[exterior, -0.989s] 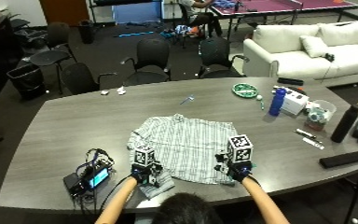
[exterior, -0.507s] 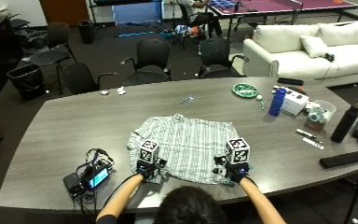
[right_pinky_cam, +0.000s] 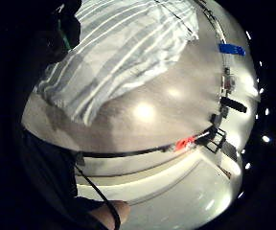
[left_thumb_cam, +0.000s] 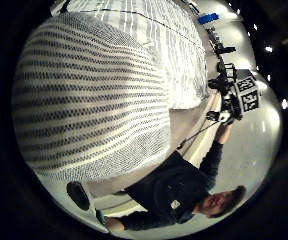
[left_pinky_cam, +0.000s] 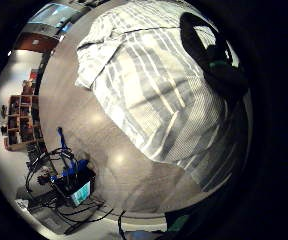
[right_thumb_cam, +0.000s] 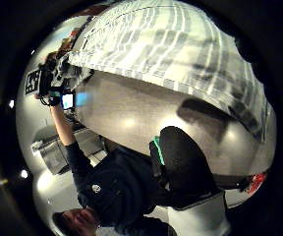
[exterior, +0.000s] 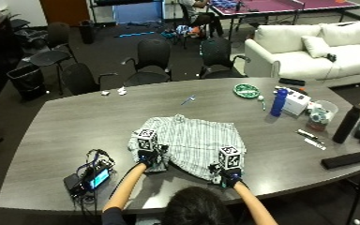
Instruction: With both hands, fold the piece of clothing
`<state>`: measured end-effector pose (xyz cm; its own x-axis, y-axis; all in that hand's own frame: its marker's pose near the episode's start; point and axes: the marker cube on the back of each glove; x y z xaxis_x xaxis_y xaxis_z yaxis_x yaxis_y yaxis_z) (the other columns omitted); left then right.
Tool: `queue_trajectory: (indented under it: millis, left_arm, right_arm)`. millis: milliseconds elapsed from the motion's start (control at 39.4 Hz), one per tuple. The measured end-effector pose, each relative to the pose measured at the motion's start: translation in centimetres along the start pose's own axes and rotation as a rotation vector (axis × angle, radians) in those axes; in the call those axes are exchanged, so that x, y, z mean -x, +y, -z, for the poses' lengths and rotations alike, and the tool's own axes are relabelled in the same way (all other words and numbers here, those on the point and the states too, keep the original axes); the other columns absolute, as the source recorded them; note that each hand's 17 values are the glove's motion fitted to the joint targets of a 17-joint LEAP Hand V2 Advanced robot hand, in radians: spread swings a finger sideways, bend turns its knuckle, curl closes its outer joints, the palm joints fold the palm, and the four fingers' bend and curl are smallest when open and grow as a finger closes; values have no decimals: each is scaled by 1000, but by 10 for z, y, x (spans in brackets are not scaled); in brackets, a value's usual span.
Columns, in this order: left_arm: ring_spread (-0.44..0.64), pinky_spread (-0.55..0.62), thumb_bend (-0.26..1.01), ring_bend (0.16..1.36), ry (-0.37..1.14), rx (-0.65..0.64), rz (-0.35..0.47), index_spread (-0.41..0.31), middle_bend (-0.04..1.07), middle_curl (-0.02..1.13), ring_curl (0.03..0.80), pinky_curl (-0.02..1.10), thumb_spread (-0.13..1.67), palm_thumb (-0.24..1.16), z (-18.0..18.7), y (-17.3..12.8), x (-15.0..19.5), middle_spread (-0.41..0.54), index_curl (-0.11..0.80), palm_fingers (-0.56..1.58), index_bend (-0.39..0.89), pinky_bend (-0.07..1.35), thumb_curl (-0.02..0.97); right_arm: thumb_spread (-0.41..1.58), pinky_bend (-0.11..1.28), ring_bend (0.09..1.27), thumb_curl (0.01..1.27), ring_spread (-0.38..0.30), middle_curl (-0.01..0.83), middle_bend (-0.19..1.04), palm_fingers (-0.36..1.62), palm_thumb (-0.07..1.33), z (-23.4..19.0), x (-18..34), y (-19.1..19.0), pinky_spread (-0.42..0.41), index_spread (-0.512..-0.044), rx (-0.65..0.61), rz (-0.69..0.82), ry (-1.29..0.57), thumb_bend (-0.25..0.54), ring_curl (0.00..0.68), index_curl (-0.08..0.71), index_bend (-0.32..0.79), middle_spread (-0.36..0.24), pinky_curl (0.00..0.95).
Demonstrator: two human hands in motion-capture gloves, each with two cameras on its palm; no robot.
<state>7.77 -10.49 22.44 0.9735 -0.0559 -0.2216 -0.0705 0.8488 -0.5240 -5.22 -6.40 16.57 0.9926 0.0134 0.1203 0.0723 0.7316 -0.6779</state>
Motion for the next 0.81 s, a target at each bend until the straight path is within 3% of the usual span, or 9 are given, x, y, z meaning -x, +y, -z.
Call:
queue_trajectory:
  millis: [51,101,152,304,406,457,558,659,812]
  left_arm:
    - [-138,-158,139,390,25,129,72,-193,342,394,308,347,1385,734,-2,4,2,-211,387,1003,203,260,399]
    - [-142,-161,138,376,16,126,87,-194,331,399,311,348,1398,735,0,2,6,-212,395,1006,191,240,396]
    - [-146,-161,137,365,9,104,87,-195,314,400,313,349,1410,735,4,0,7,-215,400,1012,181,228,394]
    - [-157,-164,132,326,109,282,185,-197,314,412,317,350,1433,736,5,3,5,-235,406,1042,152,189,388]
    - [-172,-167,128,317,-9,-105,8,-197,313,420,326,353,1445,734,19,-8,17,-249,404,1057,140,184,385]
    - [-175,-173,126,312,-48,-161,0,-197,311,424,330,357,1450,734,19,-7,21,-252,404,1059,139,187,384]
    - [-181,-169,123,310,-70,-107,-99,-197,262,423,338,366,1457,734,9,19,13,-249,405,1041,146,201,381]
    - [-203,-171,119,313,-179,117,-51,-197,257,427,346,368,1450,742,-7,65,11,-256,401,1061,135,190,381]
    - [-219,-172,106,304,-221,10,-420,-203,241,434,354,371,1442,740,-21,104,-4,-262,405,1066,153,184,379]
  right_arm:
    - [1180,457,559,336,-85,391,253,567,512,-1,-3,-14,57,-236,-125,40,77,-17,394,197,32,-47,363]
    - [1166,470,567,338,-90,397,258,562,517,-1,-5,-22,48,-232,-173,21,128,-18,398,189,40,-51,369]
    - [1154,482,568,345,-95,400,255,562,531,-1,-6,-27,38,-226,-195,-1,159,-14,400,185,59,-53,370]
    - [1132,483,549,391,-131,408,249,722,664,-2,-10,-35,-24,-219,-224,-22,177,33,393,217,171,-85,364]
    - [1097,493,558,437,-163,415,241,903,793,3,-18,-38,-103,-225,-313,-78,178,78,387,234,157,-112,353]
    - [980,525,552,480,-178,426,249,1036,885,7,-25,-37,-164,-235,-357,-108,182,98,392,248,166,-139,362]
    - [831,527,590,538,-204,458,284,1226,976,16,-31,-23,-226,-241,-395,-83,149,106,428,298,205,-175,390]
    - [705,534,609,578,-221,485,315,1267,1008,16,-36,-1,-255,-247,-365,-56,161,85,455,339,218,-187,408]
    - [536,520,590,626,-236,513,352,1284,1032,19,-38,28,-286,-246,-433,65,230,41,468,393,267,-195,414]
